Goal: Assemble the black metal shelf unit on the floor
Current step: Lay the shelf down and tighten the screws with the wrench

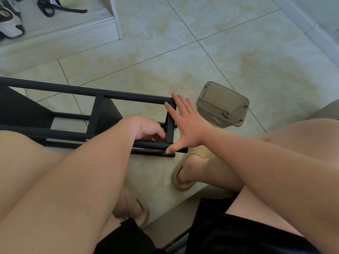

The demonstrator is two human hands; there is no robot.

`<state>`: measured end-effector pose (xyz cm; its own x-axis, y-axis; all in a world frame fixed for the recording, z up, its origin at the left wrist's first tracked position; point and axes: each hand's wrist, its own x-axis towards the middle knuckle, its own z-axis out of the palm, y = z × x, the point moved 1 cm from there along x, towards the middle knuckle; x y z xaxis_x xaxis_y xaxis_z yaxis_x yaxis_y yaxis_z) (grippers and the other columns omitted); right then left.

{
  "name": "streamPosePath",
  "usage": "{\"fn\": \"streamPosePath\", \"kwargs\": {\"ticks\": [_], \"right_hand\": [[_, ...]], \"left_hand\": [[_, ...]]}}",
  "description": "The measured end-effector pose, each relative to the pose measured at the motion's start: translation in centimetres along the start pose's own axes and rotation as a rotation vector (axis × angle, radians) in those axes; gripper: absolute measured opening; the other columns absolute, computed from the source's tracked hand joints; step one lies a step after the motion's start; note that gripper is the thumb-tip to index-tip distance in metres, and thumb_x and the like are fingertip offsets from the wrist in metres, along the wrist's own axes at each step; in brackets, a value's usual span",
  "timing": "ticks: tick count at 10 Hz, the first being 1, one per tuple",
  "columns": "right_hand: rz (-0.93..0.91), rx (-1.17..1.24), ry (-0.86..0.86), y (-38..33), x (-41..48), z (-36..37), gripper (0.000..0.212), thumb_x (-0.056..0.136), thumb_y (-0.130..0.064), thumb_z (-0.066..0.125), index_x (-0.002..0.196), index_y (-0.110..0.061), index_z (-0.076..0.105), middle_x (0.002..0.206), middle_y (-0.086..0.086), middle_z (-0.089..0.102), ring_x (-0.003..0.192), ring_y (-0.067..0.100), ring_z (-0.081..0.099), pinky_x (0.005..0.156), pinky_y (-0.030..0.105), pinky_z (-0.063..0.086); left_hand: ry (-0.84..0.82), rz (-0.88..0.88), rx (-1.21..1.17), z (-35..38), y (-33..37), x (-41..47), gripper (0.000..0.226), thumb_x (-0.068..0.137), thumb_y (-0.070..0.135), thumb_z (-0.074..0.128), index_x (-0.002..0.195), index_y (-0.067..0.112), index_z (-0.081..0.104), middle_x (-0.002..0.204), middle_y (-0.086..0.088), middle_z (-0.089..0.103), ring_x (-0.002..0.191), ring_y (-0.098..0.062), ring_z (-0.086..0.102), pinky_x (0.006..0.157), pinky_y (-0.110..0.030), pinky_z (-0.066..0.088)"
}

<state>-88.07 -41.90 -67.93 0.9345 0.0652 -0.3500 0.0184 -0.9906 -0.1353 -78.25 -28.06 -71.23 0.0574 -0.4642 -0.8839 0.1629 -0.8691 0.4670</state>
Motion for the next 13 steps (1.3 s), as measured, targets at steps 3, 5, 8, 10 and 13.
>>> {"fn": "streamPosePath", "kwargs": {"ticks": [3, 5, 8, 10, 13], "right_hand": [[0.003, 0.001, 0.007, -0.03, 0.05, 0.24, 0.152, 0.054, -0.098, 0.058, 0.161, -0.011, -0.008, 0.164, 0.021, -0.025, 0.152, 0.033, -0.024, 0.122, 0.044, -0.018], [0.006, 0.01, 0.008, -0.08, 0.02, 0.29, 0.153, 0.054, -0.097, 0.059, 0.161, -0.011, -0.008, 0.164, 0.02, -0.025, 0.152, 0.033, -0.024, 0.121, 0.043, -0.019], [0.003, 0.009, 0.01, -0.07, 0.01, 0.31, 0.152, 0.054, -0.097, 0.058, 0.161, -0.011, -0.008, 0.164, 0.02, -0.025, 0.152, 0.033, -0.024, 0.12, 0.042, -0.021], [0.005, 0.018, 0.014, -0.05, 0.01, 0.33, 0.153, 0.054, -0.097, 0.06, 0.162, -0.012, -0.007, 0.164, 0.02, -0.024, 0.152, 0.032, -0.024, 0.12, 0.042, -0.021], [0.006, 0.019, 0.014, -0.07, 0.09, 0.48, 0.153, 0.053, -0.098, 0.058, 0.162, -0.013, -0.008, 0.164, 0.02, -0.025, 0.152, 0.032, -0.024, 0.12, 0.042, -0.021]], "left_hand": [[-0.039, 0.012, -0.045, 0.27, 0.08, -0.16, 0.02, 0.094, 0.003, 0.052, 0.091, 0.009, 0.071, 0.083, -0.007, 0.071, 0.08, -0.022, 0.064, 0.08, -0.03, 0.051], [0.041, 0.015, 0.038, 0.27, 0.07, -0.07, 0.018, 0.092, 0.012, 0.061, 0.075, 0.011, 0.066, 0.069, -0.001, 0.062, 0.07, -0.016, 0.054, 0.07, -0.026, 0.043], [-0.051, 0.008, -0.043, 0.22, -0.03, -0.34, 0.021, 0.096, 0.005, 0.052, 0.096, 0.009, 0.072, 0.098, -0.008, 0.071, 0.092, -0.02, 0.064, 0.089, -0.029, 0.049], [0.067, -0.003, 0.052, 0.32, 0.1, 0.02, 0.011, 0.09, 0.012, 0.062, 0.087, 0.006, 0.071, 0.079, -0.005, 0.064, 0.073, -0.019, 0.057, 0.074, -0.027, 0.045], [-0.049, -0.001, -0.028, 0.02, -0.23, -0.04, 0.029, 0.094, 0.006, 0.053, 0.082, 0.014, 0.078, 0.087, -0.004, 0.072, 0.083, -0.018, 0.066, 0.081, -0.027, 0.049]]}}
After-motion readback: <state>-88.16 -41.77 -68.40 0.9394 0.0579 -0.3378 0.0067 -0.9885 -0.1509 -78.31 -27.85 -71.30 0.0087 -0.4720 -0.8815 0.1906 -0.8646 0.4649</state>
